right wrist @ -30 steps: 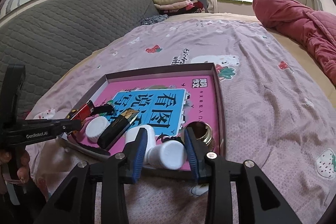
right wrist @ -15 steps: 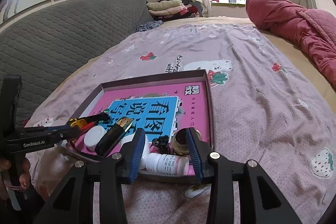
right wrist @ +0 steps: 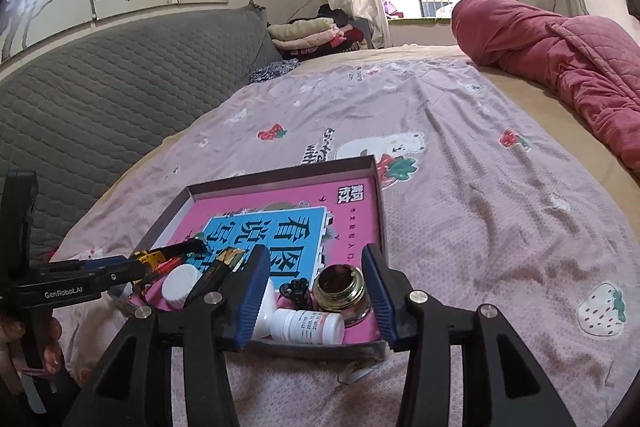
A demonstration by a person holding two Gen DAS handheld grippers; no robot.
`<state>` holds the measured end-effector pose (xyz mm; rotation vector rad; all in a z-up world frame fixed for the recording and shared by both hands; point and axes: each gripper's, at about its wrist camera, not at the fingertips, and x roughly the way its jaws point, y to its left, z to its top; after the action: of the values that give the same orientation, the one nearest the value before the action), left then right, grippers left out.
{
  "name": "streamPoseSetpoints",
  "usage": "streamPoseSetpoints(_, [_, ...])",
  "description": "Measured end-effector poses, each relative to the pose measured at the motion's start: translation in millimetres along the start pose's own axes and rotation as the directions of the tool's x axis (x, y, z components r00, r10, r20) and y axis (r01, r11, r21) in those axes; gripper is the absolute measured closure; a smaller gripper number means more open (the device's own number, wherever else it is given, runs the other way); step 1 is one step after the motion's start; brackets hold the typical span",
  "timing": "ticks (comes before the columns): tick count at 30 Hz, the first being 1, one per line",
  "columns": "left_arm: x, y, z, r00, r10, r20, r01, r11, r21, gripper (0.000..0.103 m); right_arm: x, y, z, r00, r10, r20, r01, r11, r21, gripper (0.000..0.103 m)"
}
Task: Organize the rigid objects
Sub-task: 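Open both tools to release the pen and bottle in the tray, then withdraw both open tools away from the tray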
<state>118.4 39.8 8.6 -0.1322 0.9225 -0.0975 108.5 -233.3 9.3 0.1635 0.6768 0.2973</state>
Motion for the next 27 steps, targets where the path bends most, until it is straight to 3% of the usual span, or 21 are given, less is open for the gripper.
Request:
streamPoseSetpoints(13, [-33, -11, -3, 0.996, -0.004, 0.089, 0.001, 0.999, 0.035, 0.040, -23, 20, -5, 0.998, -0.032, 0.047, 0.036, 0.996, -0.082, 0.051])
streamPoseSetpoints(27, [-65, -17, -20, 0.991, 0.002, 0.136, -0.009, 0.999, 0.050, 0.028, -48, 50, -15, 0.998, -0.047, 0.030, 0.048, 0.997, -0.060, 0.047])
